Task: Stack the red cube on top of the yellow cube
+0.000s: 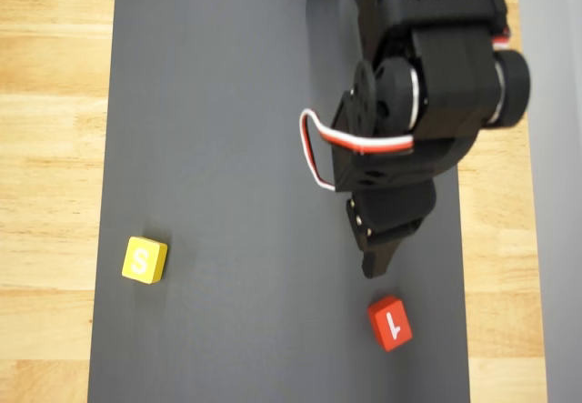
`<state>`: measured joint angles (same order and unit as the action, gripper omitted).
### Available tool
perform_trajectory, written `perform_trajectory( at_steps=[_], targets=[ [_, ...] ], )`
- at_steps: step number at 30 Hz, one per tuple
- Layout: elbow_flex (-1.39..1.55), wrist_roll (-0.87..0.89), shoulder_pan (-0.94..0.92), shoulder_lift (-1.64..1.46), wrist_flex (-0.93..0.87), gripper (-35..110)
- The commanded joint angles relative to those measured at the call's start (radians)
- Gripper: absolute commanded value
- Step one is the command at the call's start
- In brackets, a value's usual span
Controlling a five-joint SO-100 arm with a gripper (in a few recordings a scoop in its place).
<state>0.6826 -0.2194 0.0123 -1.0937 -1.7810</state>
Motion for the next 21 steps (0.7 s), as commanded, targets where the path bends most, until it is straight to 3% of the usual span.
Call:
perform_trajectory(
  at_steps=[1,5,21],
  targets=[
    [-0.230,-0.028,0.006,0.104,-0.247,33],
    [-0.482,-0.055,0.006,0.265,-0.322,34],
    [-0.630,-0.095,0.008,0.492,-0.322,35]
  ],
)
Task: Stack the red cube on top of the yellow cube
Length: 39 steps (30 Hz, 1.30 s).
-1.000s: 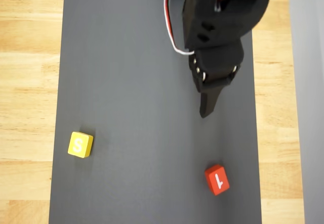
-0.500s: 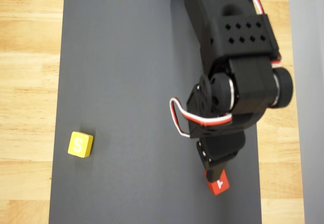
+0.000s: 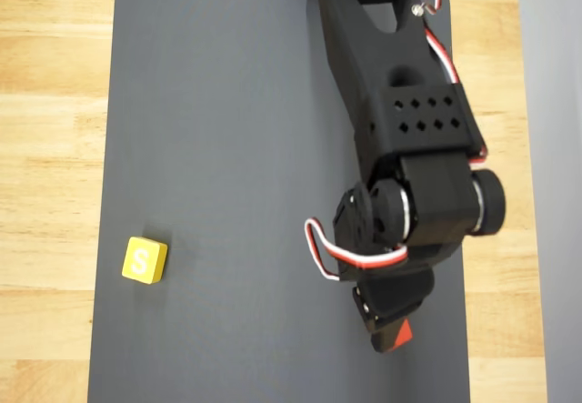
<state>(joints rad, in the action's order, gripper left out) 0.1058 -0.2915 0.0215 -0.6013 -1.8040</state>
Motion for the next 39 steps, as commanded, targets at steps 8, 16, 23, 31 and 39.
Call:
perform_trajectory(
  at_steps=[8,16,23,31,39],
  targets=[
    [-0.172,-0.069,0.017,0.097,-0.299,36],
    [-0.187,-0.127,0.051,0.132,-0.299,36],
    [-0.239,-0.107,0.091,0.181,-0.298,36],
    [-0.304,-0.094,0.094,0.233,-0.298,36],
    [-0.344,-0.078,0.089,0.285,-0.296,37]
  ],
)
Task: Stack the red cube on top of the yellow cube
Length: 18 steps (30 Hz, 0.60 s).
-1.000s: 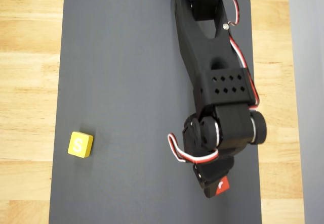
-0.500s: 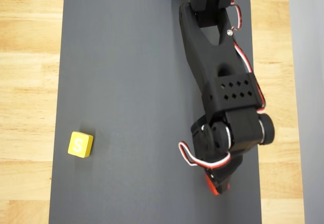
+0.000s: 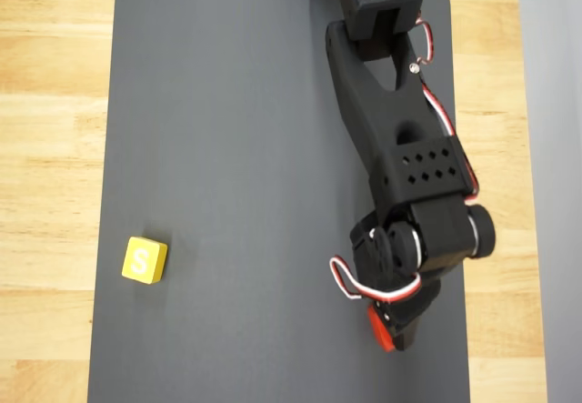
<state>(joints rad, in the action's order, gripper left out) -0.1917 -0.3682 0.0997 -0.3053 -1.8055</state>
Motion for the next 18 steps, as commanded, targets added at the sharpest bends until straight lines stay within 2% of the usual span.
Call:
perform_trajectory(
  at_steps=[1,13,18],
  targets=[
    [-0.052,0.002,0.009,-0.003,-0.295,37],
    [-0.086,0.017,0.014,0.071,-0.296,35],
    [-0.075,0.009,0.011,0.072,-0.301,29]
  ],
)
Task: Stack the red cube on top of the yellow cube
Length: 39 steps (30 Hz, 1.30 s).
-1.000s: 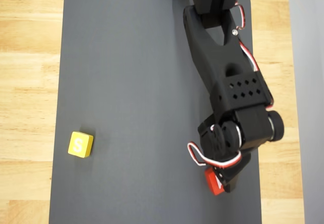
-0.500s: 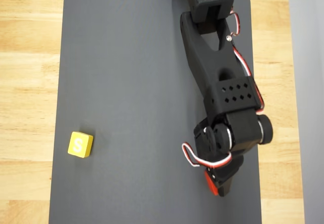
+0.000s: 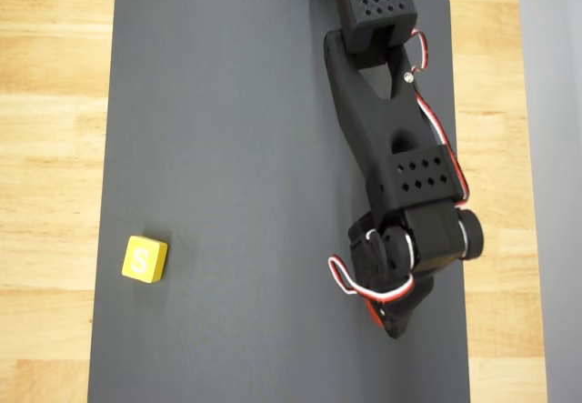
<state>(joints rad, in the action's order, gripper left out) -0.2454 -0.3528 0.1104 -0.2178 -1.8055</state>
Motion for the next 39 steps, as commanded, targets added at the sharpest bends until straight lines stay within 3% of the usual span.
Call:
perform_trajectory(
  at_steps=[1,29,39],
  targets=[
    [-0.020,-0.008,-0.002,-0.015,-0.301,28],
    [0.091,-0.077,-0.063,-0.086,-0.304,1],
    [0.123,-0.075,-0.112,-0.183,-0.304,1]
  ],
)
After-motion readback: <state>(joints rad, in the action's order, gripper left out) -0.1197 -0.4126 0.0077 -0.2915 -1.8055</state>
